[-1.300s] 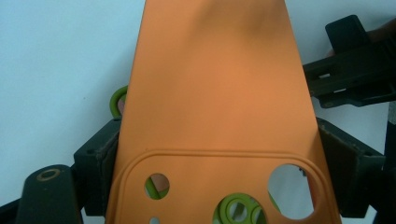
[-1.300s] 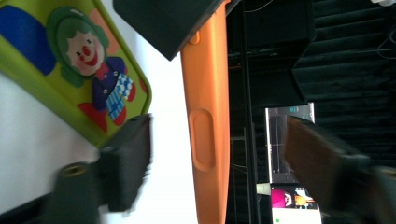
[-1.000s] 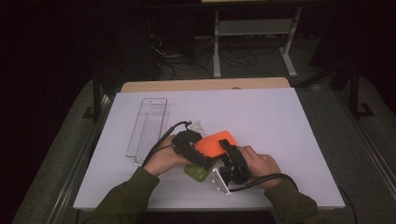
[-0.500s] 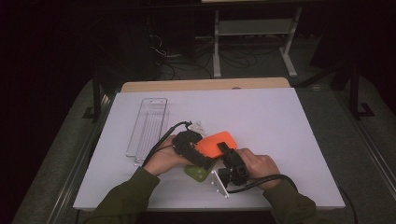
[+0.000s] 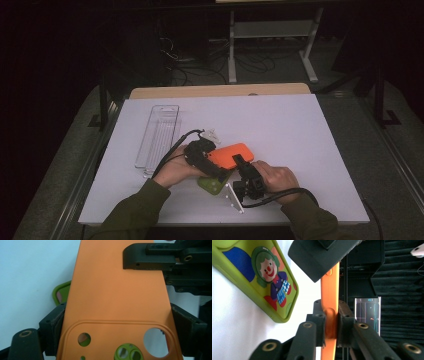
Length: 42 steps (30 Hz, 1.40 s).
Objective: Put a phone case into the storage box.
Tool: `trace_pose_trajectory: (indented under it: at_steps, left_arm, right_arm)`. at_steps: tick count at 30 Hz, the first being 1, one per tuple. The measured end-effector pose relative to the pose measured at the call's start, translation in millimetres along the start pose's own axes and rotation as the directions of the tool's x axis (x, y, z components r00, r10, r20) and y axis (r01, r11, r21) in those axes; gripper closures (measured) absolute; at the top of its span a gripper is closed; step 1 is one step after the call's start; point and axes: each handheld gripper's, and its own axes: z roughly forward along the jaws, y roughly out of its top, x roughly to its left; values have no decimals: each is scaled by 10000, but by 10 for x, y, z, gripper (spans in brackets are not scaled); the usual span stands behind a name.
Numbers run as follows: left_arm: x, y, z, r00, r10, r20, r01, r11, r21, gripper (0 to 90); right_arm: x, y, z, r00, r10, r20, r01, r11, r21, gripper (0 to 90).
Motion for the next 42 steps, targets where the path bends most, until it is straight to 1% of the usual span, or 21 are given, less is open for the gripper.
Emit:
trace_pose_trajectory:
  at_steps: [1, 6, 8, 11, 12, 13, 14, 15, 17, 18, 19, 21, 23, 30, 32, 35, 36, 37, 39, 40, 42]
  left_arm:
    - [3, 3, -1, 10000, 50, 12, -50, 10000, -19, 153]
    - [11, -4, 9, 9999, -12, 105, 12, 10000, 22, 150]
    - [18, -2, -2, 9999, 52, 126, -52, 10000, 7, 148]
    - [22, -5, -15, 9997, 20, 245, -14, 9997, -236, 144]
    - [21, -7, -17, 9996, 182, 197, -176, 9994, -282, 143]
    - [1, -10, -21, 9995, 305, -39, -306, 9991, -310, 138]
    - [-6, -10, -22, 9984, 520, -202, -524, 9984, -226, 127]
    - [-10, -10, -23, 9984, 550, -164, -553, 9983, -173, 115]
    - [-6, -10, -25, 9988, 498, 10, -497, 9986, -196, 73]
    - [-4, -12, -31, 9984, 559, 45, -557, 9980, -302, 45]
    - [-8, -9, -47, 9987, 499, 103, -494, 9979, -418, 25]
    - [-7, -3, -75, 9983, 531, 249, -515, 9968, -609, 0]
    - [-7, -8, -97, 9978, 578, 318, -556, 9963, -651, 0]
    - [36, -27, -191, 9984, 548, 157, -533, 9950, -846, 0]
    - [52, -35, -223, 9983, 572, 116, -560, 9946, -869, 0]
    - [77, -45, -273, 9981, 612, -6, -610, 9937, -943, 0]
    - [82, -50, -286, 9986, 520, 4, -517, 9933, -1029, 0]
    - [93, -55, -305, 9985, 539, -15, -538, 9935, -1008, 0]
    - [111, -68, -331, 9988, 487, -93, -494, 9932, -1055, 0]
    - [122, -75, -343, 9989, 462, -100, -470, 9933, -1053, 0]
    - [140, -89, -368, 9994, 322, -92, -329, 9946, -985, 0]
  right_arm:
    - [-8, -1, -3, 10000, 10, 14, -10, 10000, 0, 801]
    - [-9, 1, -5, 10000, -12, -32, 12, 10000, 14, 806]
    - [-11, 4, -5, 10000, -2, -4, 2, 10000, 33, 806]
    - [-22, 5, -10, 9999, 103, 78, -103, 9999, 53, 809]
    - [-28, 5, -12, 9999, 121, 107, -121, 9999, 22, 811]
    - [-30, 7, -15, 9999, 106, 118, -107, 9999, 22, 816]
    - [-30, 10, -13, 9999, 138, 7, -138, 9999, 34, 818]
    - [-23, 12, -16, 10000, 24, 1, -24, 10000, 87, 818]
    - [-18, 13, -7, 9999, 38, 127, -38, 10000, 24, 818]
    - [-23, 12, -7, 9999, 77, 99, -77, 10000, 37, 818]
    - [-26, 11, -8, 9999, 100, 102, -101, 9999, 44, 818]
    - [-27, 4, -4, 9999, 89, 124, -89, 9999, 64, 818]
    - [-28, 0, -1, 9999, 75, 123, -76, 9999, 74, 818]
    - [-45, -20, 4, 9998, 185, 16, -185, 9993, 324, 816]
    - [-55, -39, 18, 9996, 278, 93, -281, 9991, 306, 816]
    - [-80, -61, 19, 9992, 402, 26, -403, 9977, 544, 816]
    - [-82, -70, 22, 9989, 463, 52, -466, 9973, 569, 815]
    - [-90, -77, 25, 9986, 531, -18, -529, 9968, 591, 815]
    - [-99, -91, 31, 9978, 659, 25, -659, 9956, 667, 815]
    - [-104, -99, 35, 9979, 655, -13, -652, 9955, 693, 815]
    - [-113, -114, 43, 9965, 836, -33, -831, 9938, 740, 815]
